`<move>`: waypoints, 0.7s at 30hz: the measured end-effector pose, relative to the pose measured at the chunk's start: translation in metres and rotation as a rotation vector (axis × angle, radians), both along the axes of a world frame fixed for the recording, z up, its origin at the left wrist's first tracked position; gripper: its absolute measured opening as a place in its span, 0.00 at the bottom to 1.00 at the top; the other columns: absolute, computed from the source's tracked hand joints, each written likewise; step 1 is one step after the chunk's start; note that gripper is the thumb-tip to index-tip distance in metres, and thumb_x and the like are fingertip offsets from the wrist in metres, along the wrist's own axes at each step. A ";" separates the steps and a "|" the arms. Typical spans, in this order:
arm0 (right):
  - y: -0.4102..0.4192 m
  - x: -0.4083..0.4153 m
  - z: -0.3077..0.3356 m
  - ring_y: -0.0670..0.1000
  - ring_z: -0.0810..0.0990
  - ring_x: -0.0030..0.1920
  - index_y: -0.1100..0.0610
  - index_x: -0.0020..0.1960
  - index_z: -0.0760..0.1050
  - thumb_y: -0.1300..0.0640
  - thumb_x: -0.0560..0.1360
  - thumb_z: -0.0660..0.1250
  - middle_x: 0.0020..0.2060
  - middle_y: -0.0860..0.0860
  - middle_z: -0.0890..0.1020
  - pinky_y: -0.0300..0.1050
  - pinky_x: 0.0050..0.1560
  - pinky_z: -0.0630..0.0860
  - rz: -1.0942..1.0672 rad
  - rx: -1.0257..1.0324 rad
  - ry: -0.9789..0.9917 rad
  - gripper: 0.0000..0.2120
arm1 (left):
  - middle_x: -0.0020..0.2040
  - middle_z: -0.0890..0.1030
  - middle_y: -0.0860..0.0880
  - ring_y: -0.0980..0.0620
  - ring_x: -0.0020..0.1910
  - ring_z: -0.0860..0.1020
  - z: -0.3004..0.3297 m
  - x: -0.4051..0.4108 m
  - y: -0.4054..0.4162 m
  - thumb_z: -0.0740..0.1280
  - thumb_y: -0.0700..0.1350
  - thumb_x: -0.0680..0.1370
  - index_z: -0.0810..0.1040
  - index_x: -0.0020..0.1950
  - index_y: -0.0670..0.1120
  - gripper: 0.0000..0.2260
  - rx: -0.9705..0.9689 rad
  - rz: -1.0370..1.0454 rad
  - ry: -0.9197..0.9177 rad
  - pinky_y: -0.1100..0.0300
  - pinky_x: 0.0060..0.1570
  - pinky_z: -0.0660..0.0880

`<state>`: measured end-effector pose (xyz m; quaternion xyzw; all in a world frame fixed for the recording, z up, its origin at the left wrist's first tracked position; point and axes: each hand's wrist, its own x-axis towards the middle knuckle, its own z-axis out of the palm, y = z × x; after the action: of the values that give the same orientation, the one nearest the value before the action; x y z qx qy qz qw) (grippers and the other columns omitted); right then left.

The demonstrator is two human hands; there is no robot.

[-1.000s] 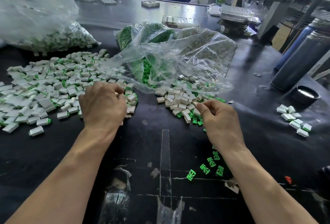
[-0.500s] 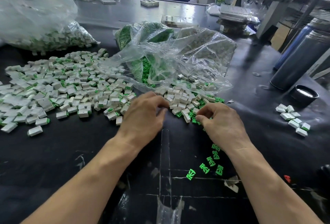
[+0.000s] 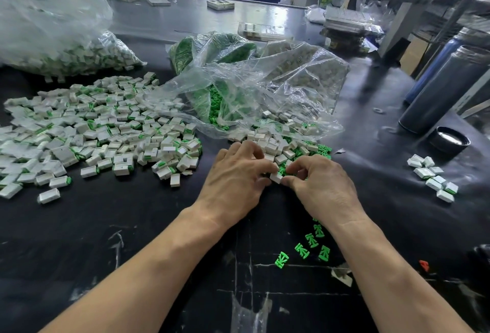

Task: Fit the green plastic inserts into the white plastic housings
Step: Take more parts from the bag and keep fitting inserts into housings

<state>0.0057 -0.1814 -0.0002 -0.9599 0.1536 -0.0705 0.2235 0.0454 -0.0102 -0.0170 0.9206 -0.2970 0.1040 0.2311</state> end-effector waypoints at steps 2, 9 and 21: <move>0.001 0.000 -0.001 0.51 0.81 0.55 0.43 0.52 0.84 0.44 0.76 0.74 0.50 0.43 0.83 0.47 0.54 0.75 0.009 -0.026 -0.013 0.06 | 0.60 0.74 0.55 0.52 0.61 0.72 0.000 0.000 -0.001 0.73 0.54 0.76 0.84 0.54 0.58 0.07 -0.022 0.000 -0.017 0.57 0.60 0.64; 0.003 0.000 0.000 0.53 0.82 0.50 0.47 0.48 0.85 0.46 0.79 0.70 0.47 0.47 0.85 0.46 0.48 0.74 0.016 -0.034 -0.130 0.07 | 0.55 0.76 0.57 0.56 0.57 0.74 -0.004 -0.005 -0.005 0.73 0.51 0.77 0.80 0.51 0.55 0.04 -0.162 0.007 0.031 0.60 0.59 0.66; 0.011 0.000 -0.009 0.48 0.78 0.28 0.52 0.41 0.80 0.52 0.80 0.70 0.32 0.49 0.83 0.44 0.32 0.73 -0.027 0.668 -0.397 0.09 | 0.37 0.82 0.53 0.58 0.35 0.79 0.005 -0.008 0.002 0.73 0.40 0.79 0.82 0.51 0.50 0.05 -0.843 0.021 0.501 0.62 0.37 0.77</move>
<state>0.0061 -0.1706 -0.0090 -0.7998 0.1344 -0.2036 0.5484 0.0378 -0.0086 -0.0116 0.7466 -0.1547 -0.0073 0.6470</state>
